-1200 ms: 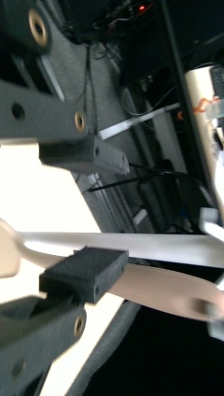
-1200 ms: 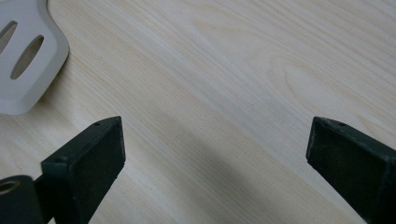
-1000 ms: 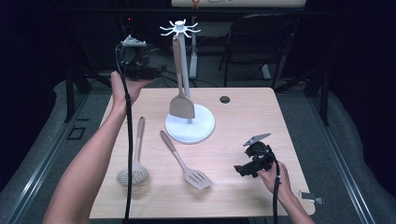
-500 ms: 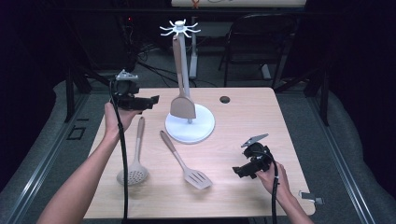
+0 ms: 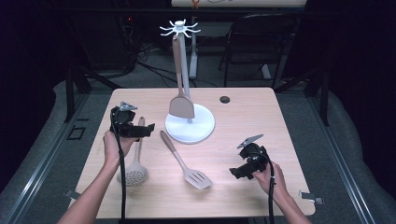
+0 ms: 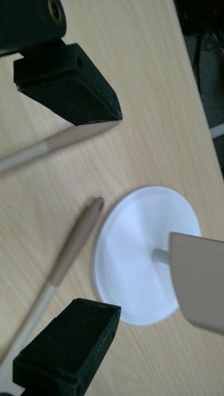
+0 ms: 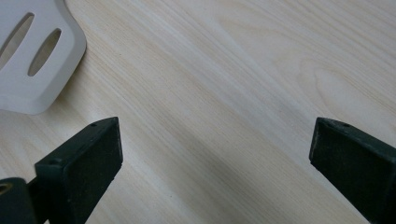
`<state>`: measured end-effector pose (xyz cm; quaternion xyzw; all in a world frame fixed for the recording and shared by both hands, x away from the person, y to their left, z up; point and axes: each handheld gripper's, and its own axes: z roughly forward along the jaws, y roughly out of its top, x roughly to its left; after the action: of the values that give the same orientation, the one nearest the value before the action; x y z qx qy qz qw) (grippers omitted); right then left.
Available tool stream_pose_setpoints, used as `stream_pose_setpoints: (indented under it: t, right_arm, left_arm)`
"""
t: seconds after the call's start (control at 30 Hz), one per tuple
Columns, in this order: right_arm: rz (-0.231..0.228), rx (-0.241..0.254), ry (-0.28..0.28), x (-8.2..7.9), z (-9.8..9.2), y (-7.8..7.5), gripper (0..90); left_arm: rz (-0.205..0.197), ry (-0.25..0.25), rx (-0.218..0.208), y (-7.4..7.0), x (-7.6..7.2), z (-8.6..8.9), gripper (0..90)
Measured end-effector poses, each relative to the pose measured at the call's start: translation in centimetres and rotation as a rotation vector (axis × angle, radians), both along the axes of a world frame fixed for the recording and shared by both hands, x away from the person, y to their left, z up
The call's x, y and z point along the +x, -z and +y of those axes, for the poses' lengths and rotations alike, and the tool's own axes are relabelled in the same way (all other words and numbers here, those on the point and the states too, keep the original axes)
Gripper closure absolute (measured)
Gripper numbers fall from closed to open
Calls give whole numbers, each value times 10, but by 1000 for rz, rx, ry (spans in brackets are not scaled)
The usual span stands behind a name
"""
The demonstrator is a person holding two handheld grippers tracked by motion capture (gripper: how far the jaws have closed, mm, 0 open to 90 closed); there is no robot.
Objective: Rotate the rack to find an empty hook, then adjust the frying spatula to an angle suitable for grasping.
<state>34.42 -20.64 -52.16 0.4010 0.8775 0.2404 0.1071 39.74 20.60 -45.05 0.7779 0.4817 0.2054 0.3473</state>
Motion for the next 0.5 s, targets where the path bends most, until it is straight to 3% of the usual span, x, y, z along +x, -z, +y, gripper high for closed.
stream_pose_setpoints:
  t: [0.13,0.27,0.37,0.5]
  right_arm:
    - [3,-15,-12,0,3,1,23]
    - [12,-15,-23,-2,3,6,24]
    - [23,-13,-21,-2,4,7,25]
    - [30,-8,-25,-3,8,8,43]
  left_arm:
    - [10,1,4,14,-9,1,53]
    - [13,-3,-21,26,-16,1,22]
    - [19,5,-5,29,-15,0,2]
    - [25,0,-44,33,-13,3,0]
